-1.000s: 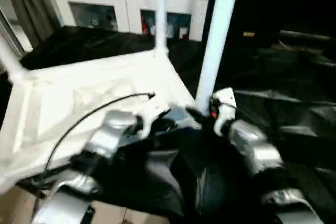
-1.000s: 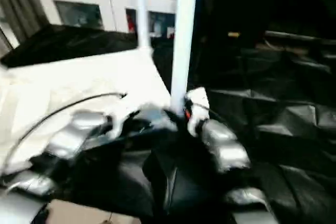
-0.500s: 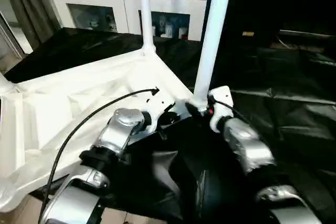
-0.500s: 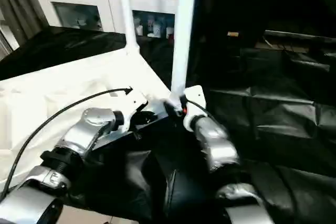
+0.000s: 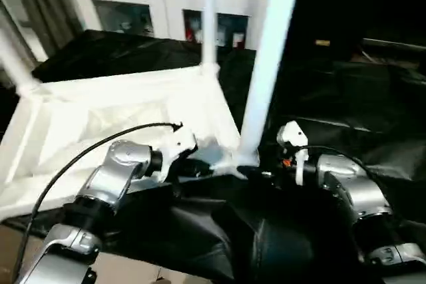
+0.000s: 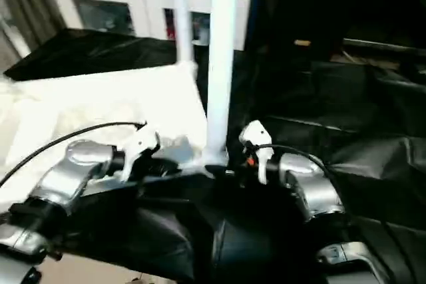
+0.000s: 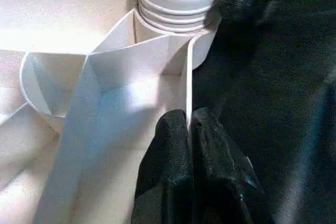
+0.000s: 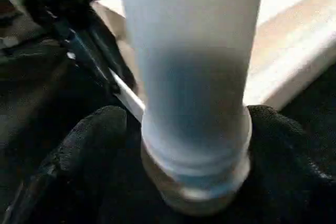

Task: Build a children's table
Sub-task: Rotate leg to tighten

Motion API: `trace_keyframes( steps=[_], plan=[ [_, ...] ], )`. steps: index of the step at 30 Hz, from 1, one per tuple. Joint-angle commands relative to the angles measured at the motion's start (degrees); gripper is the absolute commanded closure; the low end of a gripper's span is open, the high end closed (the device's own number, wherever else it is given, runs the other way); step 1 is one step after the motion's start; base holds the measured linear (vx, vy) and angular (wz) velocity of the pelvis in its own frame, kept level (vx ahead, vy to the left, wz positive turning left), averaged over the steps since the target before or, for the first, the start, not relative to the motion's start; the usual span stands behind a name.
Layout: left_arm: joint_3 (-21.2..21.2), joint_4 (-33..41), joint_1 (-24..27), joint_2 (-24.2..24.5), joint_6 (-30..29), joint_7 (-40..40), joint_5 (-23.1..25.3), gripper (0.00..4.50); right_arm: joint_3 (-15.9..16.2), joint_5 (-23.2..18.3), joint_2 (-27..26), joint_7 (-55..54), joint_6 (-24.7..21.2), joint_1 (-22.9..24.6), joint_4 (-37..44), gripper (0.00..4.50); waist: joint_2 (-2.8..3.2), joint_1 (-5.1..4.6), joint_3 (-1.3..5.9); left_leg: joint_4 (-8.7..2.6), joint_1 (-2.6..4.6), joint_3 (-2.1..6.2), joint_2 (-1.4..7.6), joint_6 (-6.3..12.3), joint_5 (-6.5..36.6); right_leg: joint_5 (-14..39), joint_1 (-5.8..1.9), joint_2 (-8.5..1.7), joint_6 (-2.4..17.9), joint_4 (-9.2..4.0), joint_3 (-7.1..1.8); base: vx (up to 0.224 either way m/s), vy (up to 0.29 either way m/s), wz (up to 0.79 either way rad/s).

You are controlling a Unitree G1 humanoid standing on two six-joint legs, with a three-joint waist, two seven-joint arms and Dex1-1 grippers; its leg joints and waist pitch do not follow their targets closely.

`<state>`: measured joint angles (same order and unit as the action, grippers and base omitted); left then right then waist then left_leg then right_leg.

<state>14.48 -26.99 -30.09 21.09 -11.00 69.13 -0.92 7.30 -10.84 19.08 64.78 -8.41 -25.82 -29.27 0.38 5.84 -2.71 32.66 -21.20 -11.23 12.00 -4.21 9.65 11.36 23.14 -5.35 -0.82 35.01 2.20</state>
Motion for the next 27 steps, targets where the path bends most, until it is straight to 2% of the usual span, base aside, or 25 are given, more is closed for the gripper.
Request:
trace_keyframes(
  steps=[1, 4, 10, 11, 17, 19, 20, 21, 23, 25, 27],
  plan=[
    [0.86, 1.37, 0.36, -1.03, -0.24, 1.43, -2.71, 4.50, 2.02, -1.19, -0.59, 3.05, -0.05, -1.08, 2.00, 1.01, -1.27, 0.04, 3.49, -3.15, 0.60, 0.05, 1.20, 4.06, 10.22, 8.39, -2.41, -2.14, 13.75, -3.75, -1.50, 0.000, 0.000, 0.00],
    [0.78, 1.83, 0.57, -0.76, -0.43, 1.49, -2.66, 4.50, 2.36, -0.84, -0.79, 3.96, 0.28, -1.47, 1.26, 1.30, -1.36, 0.13, 3.51, -3.14, 0.65, 0.09, 1.15, 3.57, 9.89, 7.71, -2.41, -2.18, 13.78, -3.61, -1.53, 0.000, 0.000, 0.00],
    [0.53, 2.64, 1.12, -0.51, -0.85, 1.28, -2.28, 4.50, 2.72, -0.69, -1.25, 4.38, 0.12, -1.78, 0.91, 1.72, -1.54, 0.38, 3.56, -2.92, 0.48, 0.05, 0.98, 4.26, 7.87, 5.20, -2.65, -2.17, 13.92, -3.31, -1.52, 0.000, 0.000, 0.00],
    [0.50, 2.73, 1.11, -0.60, -0.94, 1.05, -2.14, 4.50, 2.57, -0.79, -1.32, 4.33, 0.00, -1.66, 0.87, 1.76, -1.15, 0.48, 3.57, -2.93, 0.57, 0.10, 0.99, 4.09, 8.11, 5.70, -2.60, -2.20, 13.89, -3.32, -1.51, 0.000, 0.000, 0.00],
    [-0.22, 1.57, 0.25, -2.04, -0.80, -2.64, -1.16, 4.50, 1.85, -0.75, -2.13, 1.61, -1.04, -0.43, 0.79, 1.83, -1.15, 0.51, 3.61, -2.89, 0.52, 0.11, 0.92, 3.84, 8.19, 4.22, -2.74, -2.07, 14.32, -3.27, -1.49, 0.000, 0.000, 0.00],
    [-1.51, -1.87, -1.86, -4.84, -1.23, -10.79, 1.01, 4.50, 0.39, 1.52, -5.22, -8.07, -0.29, 0.02, -1.87, 1.83, -0.93, 0.48, 3.54, -2.98, 0.59, 0.21, 0.88, 3.11, 9.11, 5.86, -2.64, -2.17, 14.05, -3.45, -1.50, 0.000, 0.000, 0.00],
    [-1.60, -2.09, -2.01, -5.09, -1.25, -11.21, 1.04, 4.50, 0.26, 1.72, -5.51, -8.96, -0.18, -0.01, -2.15, 1.84, -1.07, 0.18, 3.34, -3.15, 0.60, 0.17, 0.79, 2.24, 10.20, 7.94, -2.47, -2.17, 13.51, -3.81, -1.62, 0.000, 0.000, 0.00],
    [-2.12, -3.39, -2.93, -6.65, -1.38, -13.66, 1.12, 4.50, -0.58, 2.99, -7.30, -14.51, 0.58, -0.19, -3.87, 1.84, -0.77, 0.07, 3.33, -3.31, 0.82, 0.28, 0.80, 0.97, 11.52, 10.59, -2.35, -2.28, 12.84, -4.08, -1.64, 0.000, 0.000, 0.00],
    [-2.36, -4.77, -3.95, -8.61, -1.39, -16.92, 1.66, 4.50, -1.41, 3.95, -9.47, -20.27, 0.83, -0.33, -5.50, 1.84, -0.86, -0.11, 3.33, -3.49, 0.76, 0.44, 0.77, -0.03, 12.54, 12.26, -2.51, -2.30, 11.84, -4.17, -1.66, 0.000, 0.000, 0.00],
    [-2.53, -6.32, -5.11, -11.26, -1.40, -21.09, 2.30, 4.50, -2.52, 4.81, -12.44, -27.52, 0.80, -0.81, -7.41, 1.84, -0.42, -0.39, 3.33, -3.55, 0.93, 0.52, 0.62, -0.29, 13.73, 13.42, -2.36, -2.21, 11.29, -4.43, -1.68, 0.000, 0.000, 0.00],
    [-2.49, -7.23, -5.83, -13.50, -1.48, -24.03, 2.72, 4.50, -3.63, 5.08, -15.22, -33.29, 0.31, -1.50, -8.81, 1.84, -0.63, -0.64, 3.37, -3.55, 0.91, 0.55, 0.57, -0.19, 14.04, 13.69, -2.35, -2.13, 10.72, -4.59, -1.68, 0.000, 0.000, 0.00]
  ],
)
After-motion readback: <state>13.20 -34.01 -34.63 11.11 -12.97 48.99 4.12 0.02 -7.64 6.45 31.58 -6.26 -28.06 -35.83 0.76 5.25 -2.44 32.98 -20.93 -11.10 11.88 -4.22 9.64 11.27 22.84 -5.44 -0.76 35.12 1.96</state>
